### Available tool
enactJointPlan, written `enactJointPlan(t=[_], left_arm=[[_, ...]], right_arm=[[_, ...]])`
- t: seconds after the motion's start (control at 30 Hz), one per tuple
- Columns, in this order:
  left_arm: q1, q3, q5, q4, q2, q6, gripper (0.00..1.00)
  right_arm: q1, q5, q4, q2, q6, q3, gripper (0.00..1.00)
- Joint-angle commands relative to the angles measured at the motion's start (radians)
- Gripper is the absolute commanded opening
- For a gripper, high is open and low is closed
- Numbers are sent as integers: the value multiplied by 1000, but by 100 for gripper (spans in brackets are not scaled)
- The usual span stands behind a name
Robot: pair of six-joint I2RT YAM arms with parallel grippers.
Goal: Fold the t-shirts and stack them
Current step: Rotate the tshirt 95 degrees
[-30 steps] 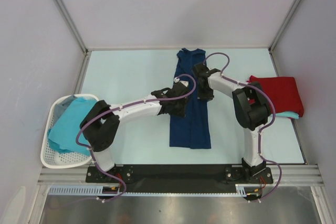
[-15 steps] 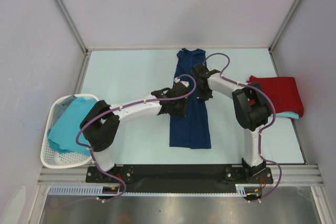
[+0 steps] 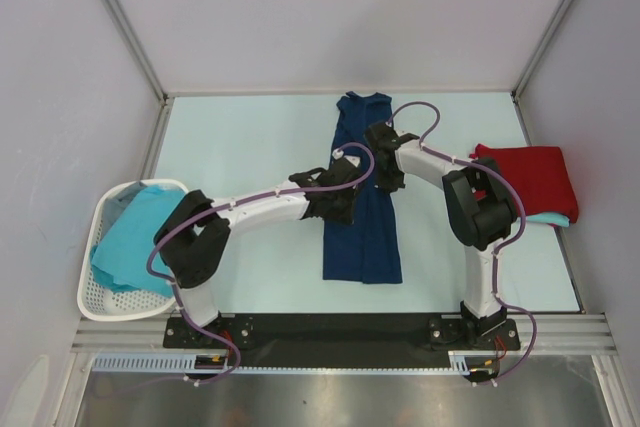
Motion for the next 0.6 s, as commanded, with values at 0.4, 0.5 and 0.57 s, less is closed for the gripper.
enactJointPlan(t=[0.4, 0.5, 0.57], left_arm=[[-9, 233, 133, 25, 170, 30, 32], [-9, 238, 131, 25, 171, 37, 33], [-8, 236, 143, 27, 179, 40, 33]], right_arm=[[-23, 56, -99, 65, -1, -30, 0], [-23, 51, -98, 67, -3, -27, 0], [-25, 50, -98, 70, -1, -27, 0]])
